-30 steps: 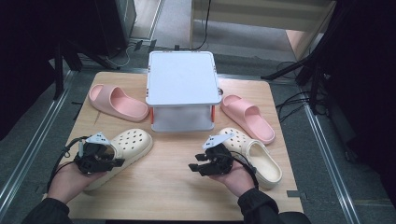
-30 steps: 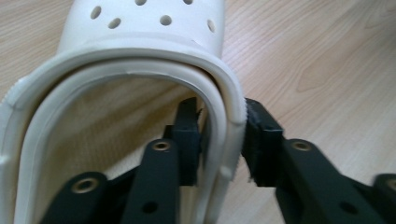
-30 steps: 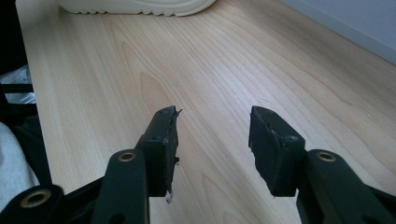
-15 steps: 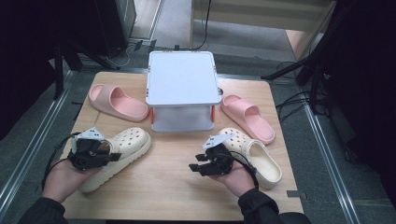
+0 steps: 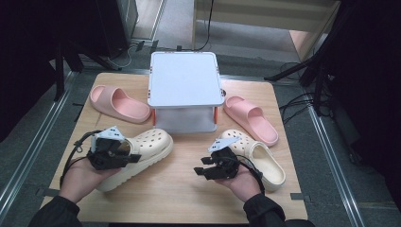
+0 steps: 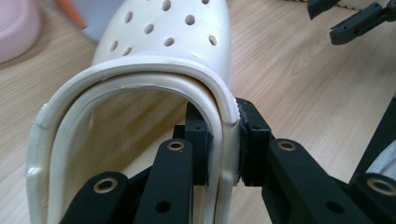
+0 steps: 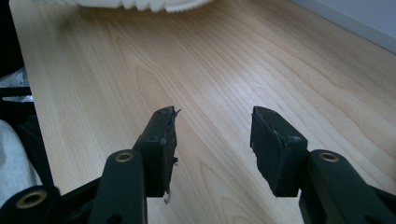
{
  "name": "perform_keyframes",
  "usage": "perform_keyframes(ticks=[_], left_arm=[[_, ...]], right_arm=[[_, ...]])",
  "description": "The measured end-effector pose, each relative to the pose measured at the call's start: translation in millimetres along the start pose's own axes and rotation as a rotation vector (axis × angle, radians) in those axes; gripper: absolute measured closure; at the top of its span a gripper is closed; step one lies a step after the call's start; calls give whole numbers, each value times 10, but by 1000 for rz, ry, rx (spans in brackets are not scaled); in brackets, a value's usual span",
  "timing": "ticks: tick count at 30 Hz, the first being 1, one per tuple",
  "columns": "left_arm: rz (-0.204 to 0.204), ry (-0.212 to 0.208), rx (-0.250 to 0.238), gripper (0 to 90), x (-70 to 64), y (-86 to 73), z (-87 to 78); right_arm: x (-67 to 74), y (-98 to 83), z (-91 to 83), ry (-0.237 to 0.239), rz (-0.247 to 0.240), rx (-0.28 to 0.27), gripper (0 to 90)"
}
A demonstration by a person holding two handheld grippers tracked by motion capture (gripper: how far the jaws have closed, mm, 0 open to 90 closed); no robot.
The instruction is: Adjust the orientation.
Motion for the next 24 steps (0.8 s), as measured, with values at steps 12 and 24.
perform_keyframes(ticks=[12,24], left_arm=[[55,-56,50,774,-265,150,439],[116,-103,81,773,-419,195,779]], right_arm=[[-18,-61,-137,-40,21,-27,529],[-19,-144,-272,-87,34,-50,543]])
Point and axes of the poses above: each handheld gripper's, and its own axes: z roughly forward along the jaws, y roughly out of its top, x roughly to its left, the point moved 4 cm from there along z, roughly forward along the jaws, and after that the axes turned 13 degrees about -x, right-handed, at the moved point
